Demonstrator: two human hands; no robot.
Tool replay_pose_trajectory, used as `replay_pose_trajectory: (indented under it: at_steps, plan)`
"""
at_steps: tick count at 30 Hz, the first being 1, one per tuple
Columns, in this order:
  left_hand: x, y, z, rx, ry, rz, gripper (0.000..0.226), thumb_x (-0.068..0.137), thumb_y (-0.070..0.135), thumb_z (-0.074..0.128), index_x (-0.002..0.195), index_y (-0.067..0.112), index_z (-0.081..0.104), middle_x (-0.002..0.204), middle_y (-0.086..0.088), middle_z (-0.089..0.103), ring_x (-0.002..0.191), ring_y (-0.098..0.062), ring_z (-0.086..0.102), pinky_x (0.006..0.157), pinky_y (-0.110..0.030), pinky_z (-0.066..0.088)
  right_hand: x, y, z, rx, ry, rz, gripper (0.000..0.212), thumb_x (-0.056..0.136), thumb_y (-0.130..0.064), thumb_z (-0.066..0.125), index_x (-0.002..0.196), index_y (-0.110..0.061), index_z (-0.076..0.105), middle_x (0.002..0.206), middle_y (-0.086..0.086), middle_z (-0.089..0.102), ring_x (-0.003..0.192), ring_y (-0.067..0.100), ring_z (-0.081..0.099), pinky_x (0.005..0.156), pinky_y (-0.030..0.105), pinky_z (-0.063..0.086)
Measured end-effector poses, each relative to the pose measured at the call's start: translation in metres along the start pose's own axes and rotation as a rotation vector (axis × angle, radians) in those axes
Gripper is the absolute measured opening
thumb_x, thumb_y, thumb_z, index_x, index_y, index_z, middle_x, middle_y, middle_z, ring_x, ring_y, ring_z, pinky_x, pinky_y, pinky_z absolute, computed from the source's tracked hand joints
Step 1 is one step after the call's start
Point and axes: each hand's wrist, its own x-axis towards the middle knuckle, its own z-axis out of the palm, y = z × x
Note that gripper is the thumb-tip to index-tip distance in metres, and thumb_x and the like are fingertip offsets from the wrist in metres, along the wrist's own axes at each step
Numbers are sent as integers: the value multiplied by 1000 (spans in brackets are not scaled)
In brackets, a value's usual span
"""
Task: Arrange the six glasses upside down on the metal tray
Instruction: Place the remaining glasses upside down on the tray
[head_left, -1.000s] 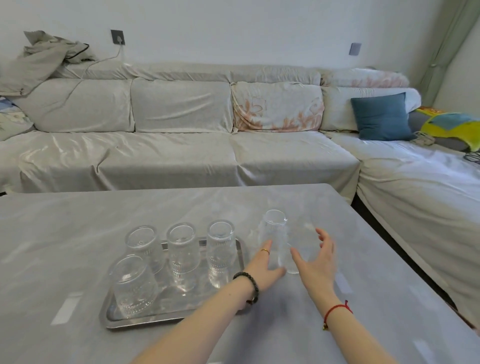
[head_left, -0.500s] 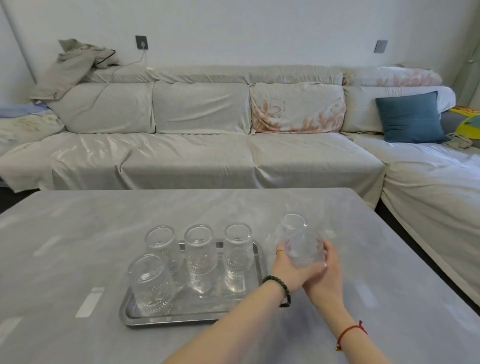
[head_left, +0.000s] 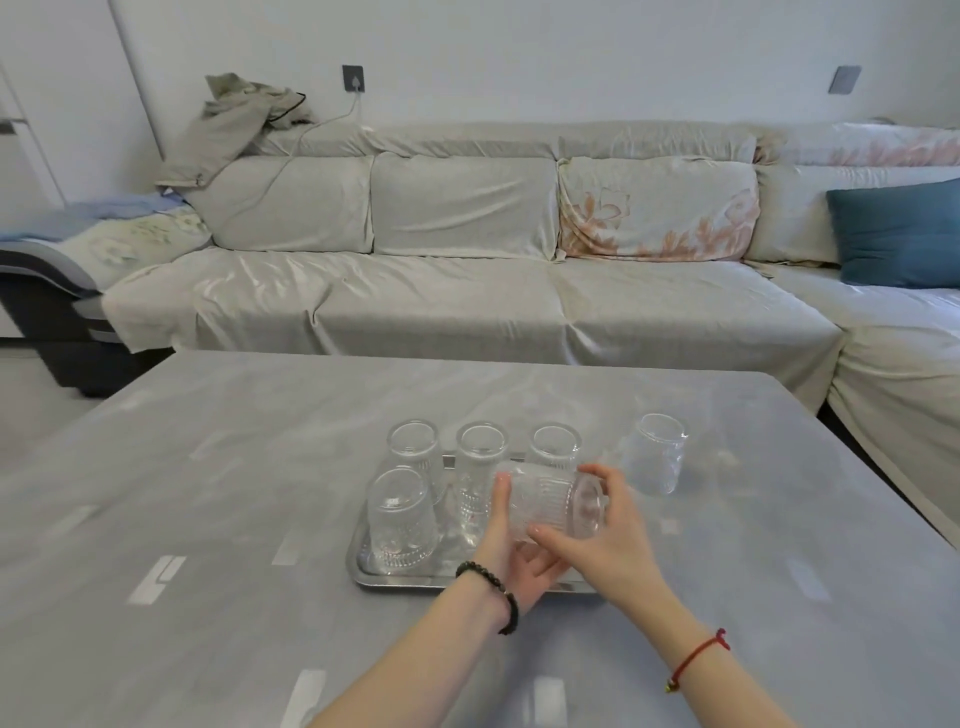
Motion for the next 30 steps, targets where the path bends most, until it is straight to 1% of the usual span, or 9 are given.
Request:
replay_pose_trajectory:
  at_steps: [3,5,8,11,15,19,23,27,30]
  plan:
    - [-13,8,-18,280,49,-11,75,81,63,39,117,-1,49,103,-13,65,83,-22,67,70,-31,53,6,-9,10,-49,7,-16,75,51,-26,86,107,-40,37,110,-13,48,101,7,47,84,18,34]
    - [-19,10,-32,471,171,94,59,90,44,43,131,3,37,117,-11,53,98,-24,58,80,-32,50,11,-14,18,-95,3,-19,80,52,-28,84,116,-32,37,113,-11,45,100,6,44,85,19,32]
    - [-26,13,-50,822,238,343,65,89,24,50,143,13,15,148,-6,30,132,-20,36,108,-33,33,19,-21,36,-130,-56,1,86,53,-27,83,124,-26,35,114,-8,43,99,7,42,84,20,32]
    - [-29,14,-53,1068,211,504,75,85,22,54,144,18,8,153,0,20,139,-14,22,110,-25,22,22,-22,55,-161,-101,19,88,54,-26,82,127,-22,33,122,-4,47,104,8,43,86,21,34]
    - [-28,20,-53,1081,227,535,82,82,27,61,144,16,9,153,-1,22,139,-12,22,114,-27,21,23,-18,73,-160,-117,71,91,55,-24,82,130,-22,30,131,1,48,119,14,45,88,21,36]
    - [-25,21,-56,1087,238,504,85,81,26,63,144,13,7,153,-3,19,140,-13,19,112,-25,19,23,-13,82,-210,-110,80,90,54,-26,80,129,-22,31,129,2,52,121,16,47,91,26,40]
    - [-20,20,-59,1098,234,509,81,84,24,59,143,16,5,152,0,21,137,-8,20,104,-15,19,22,-11,86,-262,-102,90,90,56,-32,79,131,-24,30,131,0,51,122,15,47,92,28,40]
    - [-16,18,-59,1097,248,488,80,86,20,56,144,14,1,154,-1,17,140,-12,16,109,-21,18,20,-10,86,-247,-99,67,92,59,-38,78,135,-21,28,137,0,47,126,16,43,99,31,38]
    - [-15,16,-58,1121,265,508,78,88,16,53,143,12,-2,153,-2,18,140,-13,18,104,-15,16,16,-7,83,-174,-110,74,91,62,-35,79,136,-17,29,140,1,44,129,18,39,105,31,34]
